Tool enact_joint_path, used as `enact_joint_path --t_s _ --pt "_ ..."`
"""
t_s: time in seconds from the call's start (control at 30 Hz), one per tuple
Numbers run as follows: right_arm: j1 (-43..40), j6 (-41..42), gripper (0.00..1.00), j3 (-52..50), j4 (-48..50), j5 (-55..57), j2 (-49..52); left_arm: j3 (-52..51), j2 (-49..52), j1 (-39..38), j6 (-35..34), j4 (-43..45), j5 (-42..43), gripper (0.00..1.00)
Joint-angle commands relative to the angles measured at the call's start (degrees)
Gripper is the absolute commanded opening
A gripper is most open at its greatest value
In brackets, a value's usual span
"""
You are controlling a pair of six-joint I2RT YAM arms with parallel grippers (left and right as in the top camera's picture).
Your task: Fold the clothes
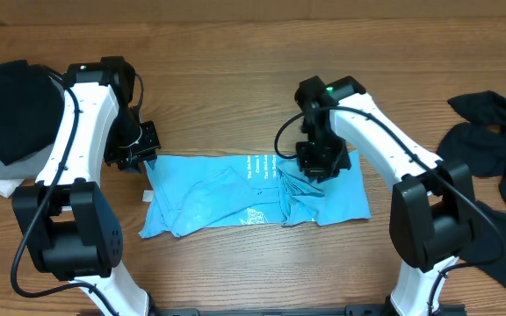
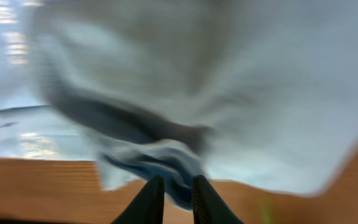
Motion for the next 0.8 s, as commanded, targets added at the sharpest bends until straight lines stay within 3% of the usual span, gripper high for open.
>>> enact_joint_path --t_s 0.0,0.17,0.27,0.4,0.53,0.77 --pt "-2.5 5.0 0.21 -0.3 -1.7 6.4 -1.3 1.1 -0.5 0.2 0.3 -0.1 0.6 0.29" --pt "-2.5 -4.8 0.28 -0.3 -0.3 -5.5 -1.3 1.1 -0.5 0.2 0.2 0.5 0.6 0.30" --pt "-1.3 -6.3 0.34 -0.3 2.3 -10.9 -1.3 1.1 -0.5 0.2 0.2 0.7 0.6 0.30" --pt "1.9 -6.2 0.51 -0.3 4.8 -10.5 -1.1 1.1 -0.5 0.2 0.2 0.5 0.6 0.30" --pt "4.0 -1.4 0.60 -0.3 5.9 -4.5 0.2 1.1 -0.5 0.2 0.2 0.5 0.6 0.30" --pt "4.1 0.1 0.61 -0.3 8.0 -3.8 4.2 1.1 -0.5 0.2 0.2 0.5 0.6 0.30"
